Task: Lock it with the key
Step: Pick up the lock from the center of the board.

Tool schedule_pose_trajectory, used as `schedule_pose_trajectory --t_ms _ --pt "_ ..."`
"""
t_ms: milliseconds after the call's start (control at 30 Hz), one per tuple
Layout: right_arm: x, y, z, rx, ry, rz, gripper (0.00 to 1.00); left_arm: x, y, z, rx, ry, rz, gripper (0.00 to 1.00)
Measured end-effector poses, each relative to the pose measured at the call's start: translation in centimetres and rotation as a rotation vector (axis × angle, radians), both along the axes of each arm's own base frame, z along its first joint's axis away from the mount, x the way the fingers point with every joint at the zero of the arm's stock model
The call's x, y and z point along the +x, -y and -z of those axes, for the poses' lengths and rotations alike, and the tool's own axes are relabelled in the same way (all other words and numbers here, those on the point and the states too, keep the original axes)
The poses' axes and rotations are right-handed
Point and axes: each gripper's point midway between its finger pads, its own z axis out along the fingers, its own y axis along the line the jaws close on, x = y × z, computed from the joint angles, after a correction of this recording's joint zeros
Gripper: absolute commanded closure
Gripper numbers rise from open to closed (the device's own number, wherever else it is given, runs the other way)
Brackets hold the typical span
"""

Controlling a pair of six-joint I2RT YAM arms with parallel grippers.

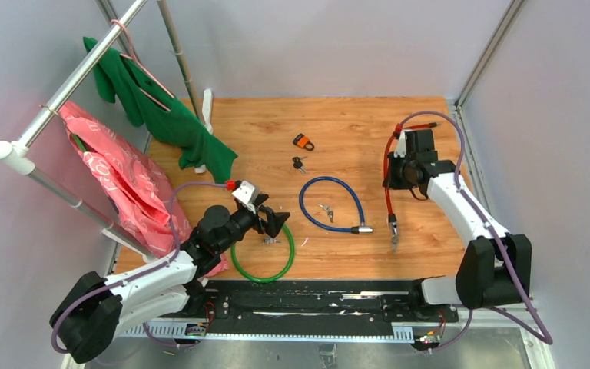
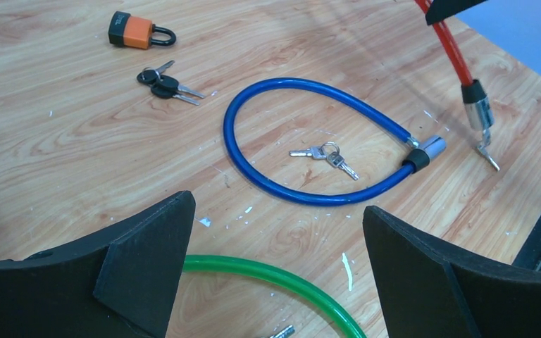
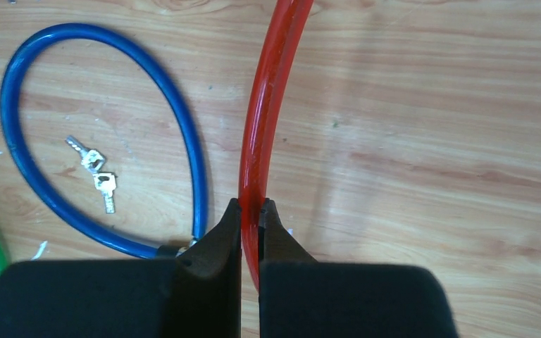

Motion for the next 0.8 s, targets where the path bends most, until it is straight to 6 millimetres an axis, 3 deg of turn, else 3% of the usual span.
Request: schedule_pose_trajectory --t_ms 133,233,400,467,600,800 --pt "-1.1 -1.4 0.9 0.107 0.023 0.009 1.0 -0.3 0.3 0.0 -0.01 -0.01 0.017 0.01" --pt "-1.7 -2.8 0.2 0.192 0.094 -0.005 1.0 -1.0 1.0 -0.2 -0.049 -0.048 0.062 0.02" --pt "-3.2 -5.5 -1.3 0.272 0.231 -0.092 1.0 -1.5 3.0 -2.5 -0.169 -0.137 0.123 0.2" --pt "-4.2 -6.3 -1.3 0.295 0.259 -0.13 1.0 -1.0 4.0 -3.9 -0.217 -0.165 0.132 0.23" --pt "-5.6 -6.8 -0.9 0.319 0.271 -0.164 1.0 -0.1 6.3 -5.0 -0.262 -0.23 0.137 0.19" --pt "-7.7 -9.1 -1.6 0.372 0.298 -0.257 1.0 -0.6 11.6 -3.6 -0.242 -0.34 0.198 0.09"
